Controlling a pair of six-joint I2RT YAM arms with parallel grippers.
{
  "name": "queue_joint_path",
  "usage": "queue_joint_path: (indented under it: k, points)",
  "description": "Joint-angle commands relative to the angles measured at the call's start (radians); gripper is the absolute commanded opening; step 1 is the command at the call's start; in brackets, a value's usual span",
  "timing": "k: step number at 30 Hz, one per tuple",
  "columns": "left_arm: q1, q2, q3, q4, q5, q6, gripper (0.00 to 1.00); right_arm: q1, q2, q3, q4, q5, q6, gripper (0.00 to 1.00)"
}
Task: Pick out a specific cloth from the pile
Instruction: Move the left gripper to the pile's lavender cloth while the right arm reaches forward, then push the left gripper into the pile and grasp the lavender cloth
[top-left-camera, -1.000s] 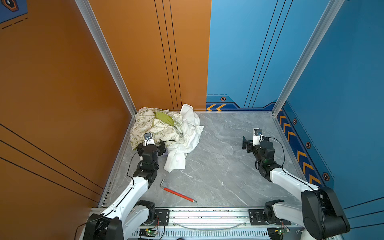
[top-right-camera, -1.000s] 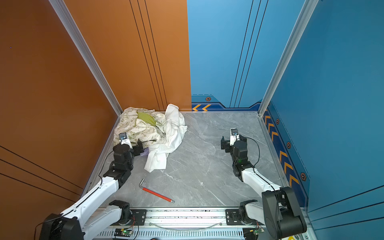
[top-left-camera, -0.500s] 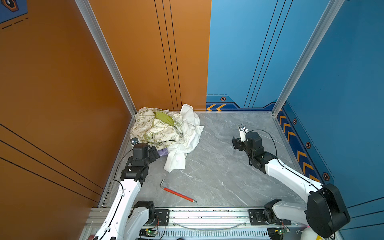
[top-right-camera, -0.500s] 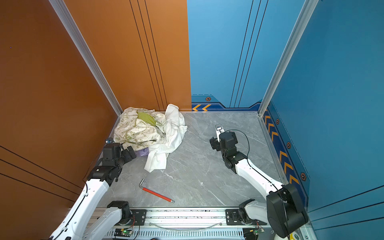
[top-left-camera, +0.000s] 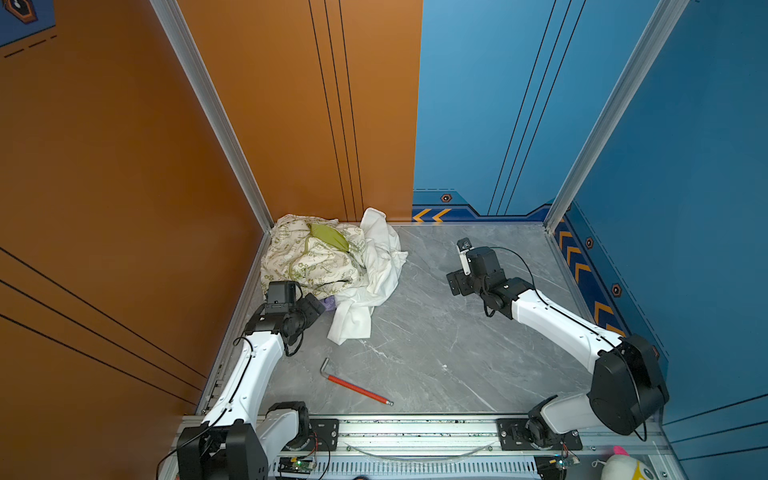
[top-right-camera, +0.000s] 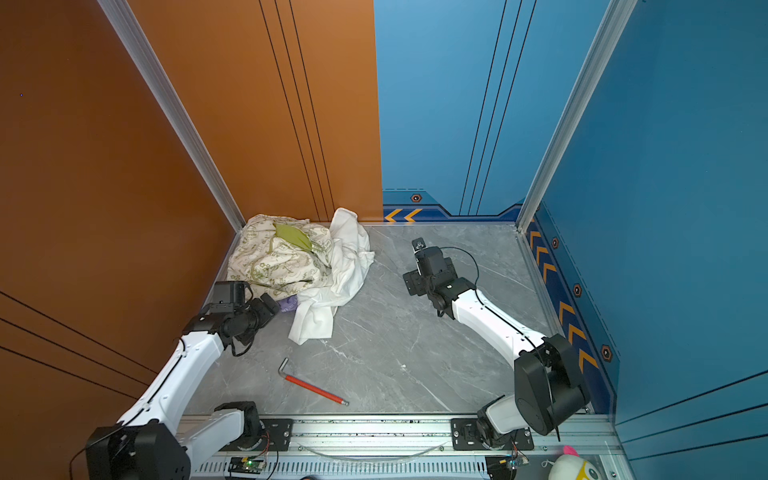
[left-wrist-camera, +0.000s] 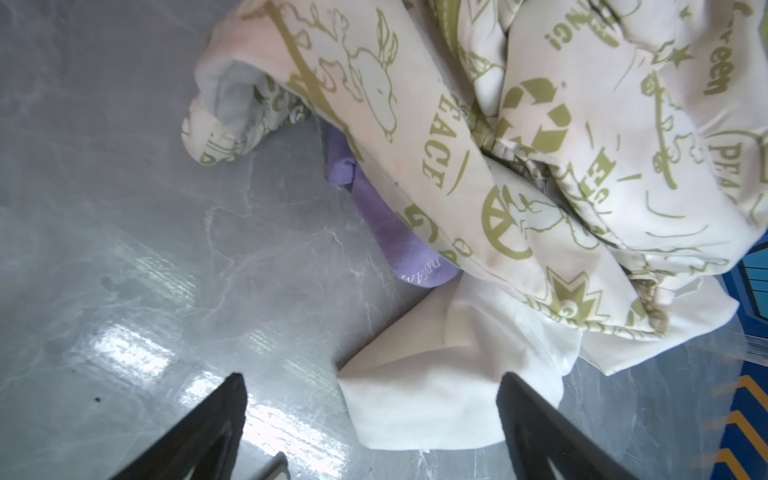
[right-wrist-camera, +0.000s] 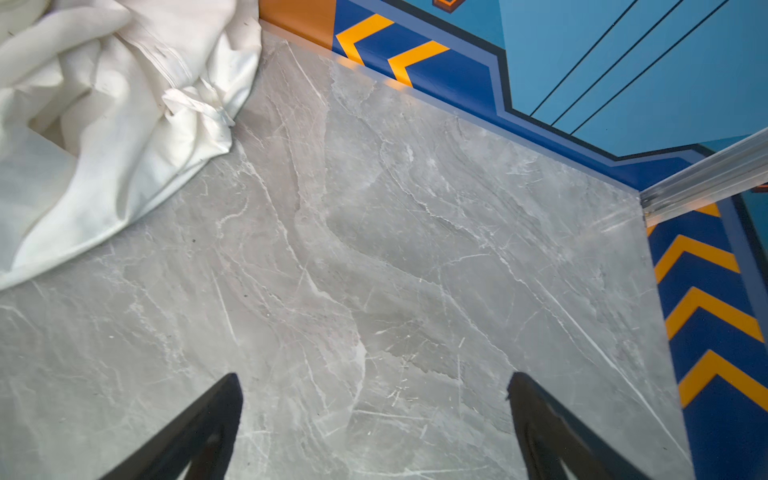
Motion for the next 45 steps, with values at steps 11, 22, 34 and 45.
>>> queue_joint_path:
  k: [11, 22, 34, 45]
  points:
    - [0.132, 0.083, -0.024, 0.173, 0.308, -0.231, 0.68, 0.068, 0.098, 0.106, 0.010, -0.116, 0.175, 1.00]
    - [0.162, 0.119, -0.206, 0.545, 0.355, -0.524, 0.51, 0.071, 0.124, 0.118, 0.027, -0.118, 0.179, 1.00]
    - [0.160, 0.251, -0.194, 0.656, 0.397, -0.566, 0.46, 0.071, 0.150, 0.140, 0.032, -0.125, 0.170, 1.00]
    - [0.150, 0.343, -0.175, 0.711, 0.397, -0.592, 0.41, 0.067, 0.173, 0.158, 0.032, -0.129, 0.166, 1.00]
